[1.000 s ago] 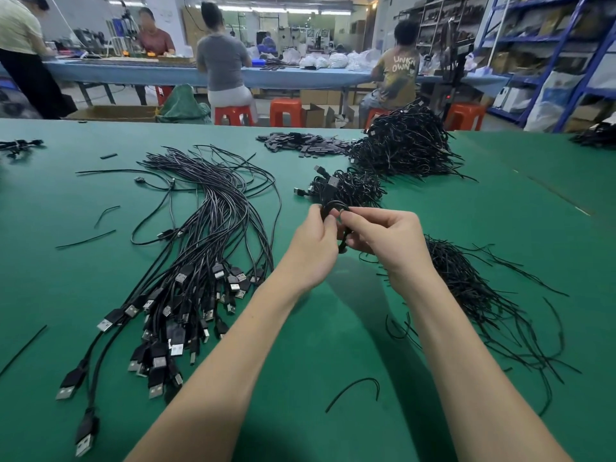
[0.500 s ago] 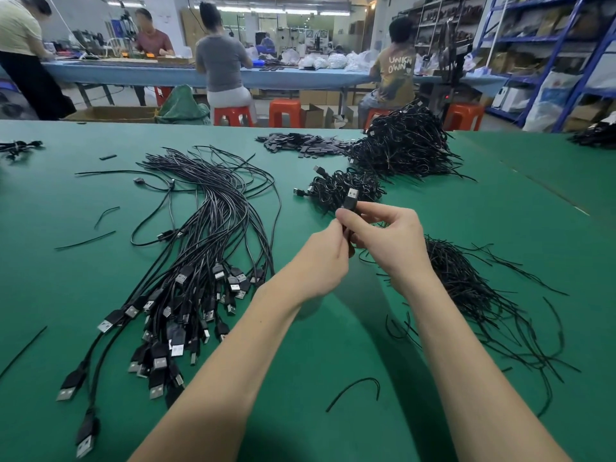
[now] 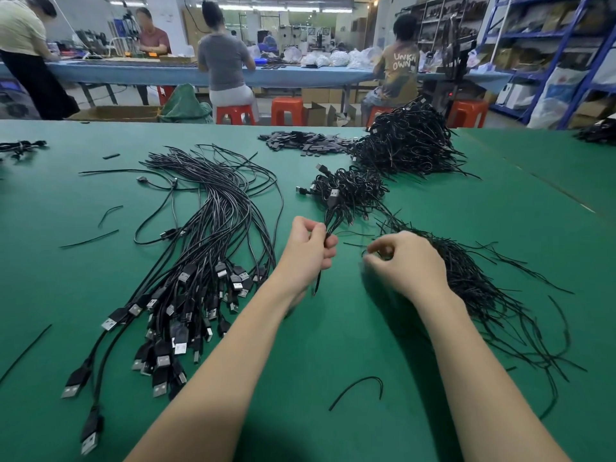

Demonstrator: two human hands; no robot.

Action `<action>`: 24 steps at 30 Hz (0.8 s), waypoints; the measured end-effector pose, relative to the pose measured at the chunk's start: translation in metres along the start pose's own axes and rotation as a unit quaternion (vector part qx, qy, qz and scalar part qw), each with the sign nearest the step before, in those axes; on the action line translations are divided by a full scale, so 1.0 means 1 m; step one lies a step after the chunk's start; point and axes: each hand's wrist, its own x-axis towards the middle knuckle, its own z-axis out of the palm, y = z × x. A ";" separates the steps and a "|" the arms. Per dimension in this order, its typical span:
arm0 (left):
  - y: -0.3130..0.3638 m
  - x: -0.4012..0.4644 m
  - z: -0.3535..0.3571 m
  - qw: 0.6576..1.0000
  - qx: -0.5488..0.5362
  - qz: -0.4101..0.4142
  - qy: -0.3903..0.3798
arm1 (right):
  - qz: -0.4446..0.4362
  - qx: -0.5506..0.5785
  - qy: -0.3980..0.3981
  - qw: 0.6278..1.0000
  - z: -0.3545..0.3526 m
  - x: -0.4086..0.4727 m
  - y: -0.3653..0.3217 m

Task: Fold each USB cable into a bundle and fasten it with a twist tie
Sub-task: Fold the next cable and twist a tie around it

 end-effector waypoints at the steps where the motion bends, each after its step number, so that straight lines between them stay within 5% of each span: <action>1: -0.001 0.000 0.000 1.000 -0.001 -0.003 0.001 | 0.012 -0.019 -0.015 1.000 0.003 -0.002 -0.001; 5: -0.003 -0.001 0.002 1.000 0.002 -0.007 -0.005 | 0.018 -0.007 -0.004 1.000 0.008 -0.002 -0.004; 7: -0.002 -0.001 0.000 1.000 0.000 -0.006 0.000 | -0.028 0.101 -0.013 0.994 0.006 0.001 -0.006; 10: -0.002 0.001 -0.003 1.000 0.020 -0.003 0.009 | -0.077 0.306 0.010 0.949 -0.004 0.001 -0.014; 14: -0.006 0.002 -0.003 0.998 0.058 0.009 0.000 | -0.117 0.423 0.001 0.899 -0.013 -0.003 -0.029; 24: -0.008 0.005 -0.006 0.993 0.112 0.029 -0.015 | -0.091 0.447 -0.015 0.890 -0.015 -0.005 -0.034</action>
